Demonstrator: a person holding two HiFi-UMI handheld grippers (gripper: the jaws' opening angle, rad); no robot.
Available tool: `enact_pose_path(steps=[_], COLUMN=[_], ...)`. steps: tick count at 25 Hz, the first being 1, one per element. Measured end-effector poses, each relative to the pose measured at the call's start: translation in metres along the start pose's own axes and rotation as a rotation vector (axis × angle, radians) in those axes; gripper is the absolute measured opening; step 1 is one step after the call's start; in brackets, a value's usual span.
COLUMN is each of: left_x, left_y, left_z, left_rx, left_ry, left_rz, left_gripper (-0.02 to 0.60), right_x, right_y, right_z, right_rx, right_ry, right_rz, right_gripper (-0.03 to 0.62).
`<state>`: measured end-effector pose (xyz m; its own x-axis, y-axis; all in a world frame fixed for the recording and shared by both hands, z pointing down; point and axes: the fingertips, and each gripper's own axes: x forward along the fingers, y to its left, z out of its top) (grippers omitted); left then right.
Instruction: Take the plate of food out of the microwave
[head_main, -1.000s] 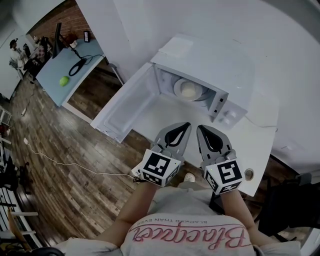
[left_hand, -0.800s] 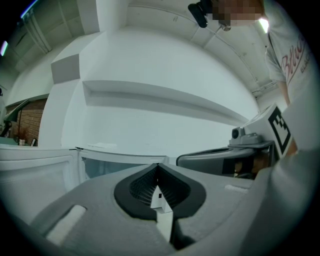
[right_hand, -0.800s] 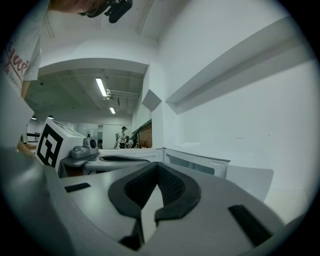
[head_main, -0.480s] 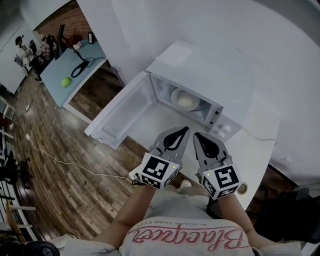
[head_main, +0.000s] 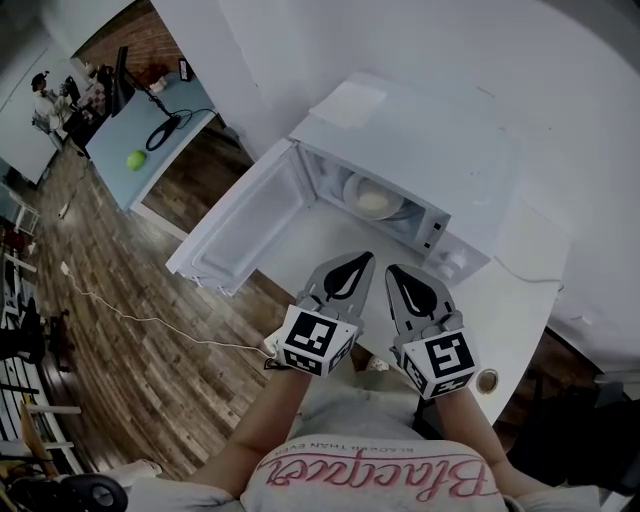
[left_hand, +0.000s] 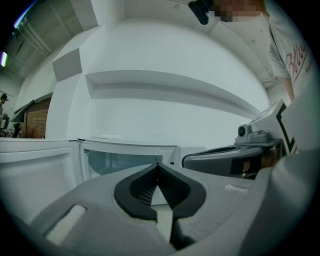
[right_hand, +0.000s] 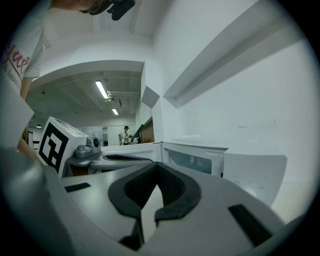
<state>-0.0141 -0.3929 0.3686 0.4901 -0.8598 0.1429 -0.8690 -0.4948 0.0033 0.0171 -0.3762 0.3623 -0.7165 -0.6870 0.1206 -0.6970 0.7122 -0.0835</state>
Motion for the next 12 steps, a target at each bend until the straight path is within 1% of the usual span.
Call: enact_pose_path(steps=[3, 6, 9, 12], left_x=[0.005, 0.01, 0.017, 0.023], left_y=[0.01, 0.017, 0.021, 0.024], left_z=[-0.008, -0.014, -0.018, -0.024], left_rx=[-0.04, -0.076, -0.096, -0.113], left_ry=[0.01, 0.015, 0.018, 0.033], left_rz=[0.014, 0.007, -0.019, -0.062], left_gripper=[0.006, 0.006, 0.008, 0.008], right_x=[0.005, 0.013, 0.02, 0.026], right_y=[-0.002, -0.003, -0.008, -0.014], right_z=[-0.007, -0.012, -0.013, -0.013], right_rx=[0.014, 0.027, 0.035, 0.045], right_ry=[0.008, 0.008, 0.008, -0.001], right_rz=[-0.008, -0.017, -0.037, -0.07], right_gripper=[0.011, 0.011, 0.011, 0.011])
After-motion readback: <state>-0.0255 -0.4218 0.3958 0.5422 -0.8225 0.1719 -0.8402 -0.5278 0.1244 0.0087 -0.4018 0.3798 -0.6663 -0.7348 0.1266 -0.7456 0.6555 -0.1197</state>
